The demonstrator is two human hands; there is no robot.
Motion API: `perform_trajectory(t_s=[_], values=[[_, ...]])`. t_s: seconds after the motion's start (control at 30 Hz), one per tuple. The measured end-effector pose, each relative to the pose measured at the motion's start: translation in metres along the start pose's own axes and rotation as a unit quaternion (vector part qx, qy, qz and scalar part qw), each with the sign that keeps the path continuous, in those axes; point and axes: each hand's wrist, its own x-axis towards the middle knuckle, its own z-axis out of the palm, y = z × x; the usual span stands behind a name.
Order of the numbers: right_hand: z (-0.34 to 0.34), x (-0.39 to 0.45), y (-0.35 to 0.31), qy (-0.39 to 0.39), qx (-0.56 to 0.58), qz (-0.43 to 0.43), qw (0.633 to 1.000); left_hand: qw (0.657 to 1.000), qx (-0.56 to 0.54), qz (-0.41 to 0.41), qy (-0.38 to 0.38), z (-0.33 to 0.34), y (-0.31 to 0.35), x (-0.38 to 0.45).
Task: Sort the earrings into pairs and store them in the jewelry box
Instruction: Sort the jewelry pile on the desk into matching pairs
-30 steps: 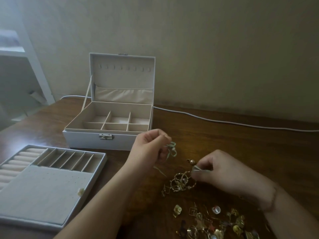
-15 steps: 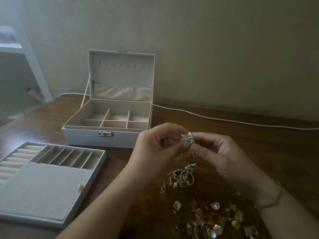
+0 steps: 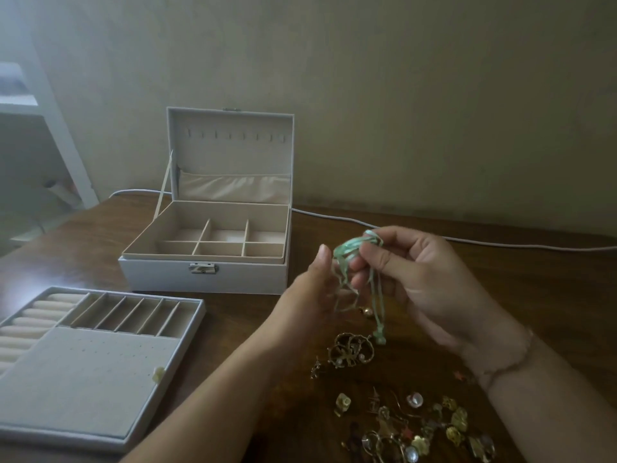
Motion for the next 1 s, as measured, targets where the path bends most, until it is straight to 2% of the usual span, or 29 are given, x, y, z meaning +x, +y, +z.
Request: perform_trajectory(t_s=[0.1, 0.17, 0.27, 0.33, 0.4, 0.47, 0.57, 0.7, 0.77, 0.83, 0.9, 1.0], values=[[0.008, 0.014, -0.018, 0.000, 0.018, -0.015, 1.000, 0.988, -0.126, -0.089, -0.026, 0.001, -0.002, 0.002], [0.011, 0.020, -0.023, -0.005, -0.005, -0.022, 1.000, 0.966, -0.221, -0.131, -0.037, 0.000, -0.001, 0.000], [0.015, 0.020, -0.019, -0.016, -0.153, -0.019, 0.988, 0.925, -0.344, -0.156, -0.039, -0.006, -0.002, 0.000], [0.017, 0.017, -0.014, -0.042, -0.330, -0.033, 0.942, 0.914, -0.375, -0.152, -0.029, -0.007, -0.002, -0.001], [0.017, 0.016, -0.012, -0.095, -0.502, -0.060, 0.857, 0.909, -0.388, -0.154, -0.015, -0.006, 0.000, -0.003], [0.019, 0.015, -0.012, -0.142, -0.581, -0.064, 0.799, 0.894, -0.414, -0.170, -0.002, -0.006, 0.003, -0.005], [0.016, 0.017, -0.015, -0.154, -0.615, -0.090, 0.768, 0.881, -0.435, -0.182, 0.022, -0.009, 0.002, -0.004], [0.010, 0.014, -0.022, -0.075, -0.561, -0.153, 0.810, 0.876, -0.437, -0.198, 0.042, -0.009, -0.001, -0.001], [0.015, 0.010, -0.015, -0.122, -0.566, -0.139, 0.803, 0.879, -0.435, -0.194, 0.036, -0.009, 0.000, -0.001], [0.020, 0.007, -0.001, -0.178, -0.615, -0.126, 0.757, 0.886, -0.420, -0.196, 0.013, -0.008, 0.003, -0.004], [0.023, 0.007, 0.009, -0.188, -0.664, -0.132, 0.712, 0.890, -0.404, -0.210, 0.016, -0.009, 0.005, -0.006], [0.024, 0.008, 0.014, -0.192, -0.693, -0.139, 0.681, 0.890, -0.403, -0.211, 0.022, -0.010, 0.009, -0.009]])
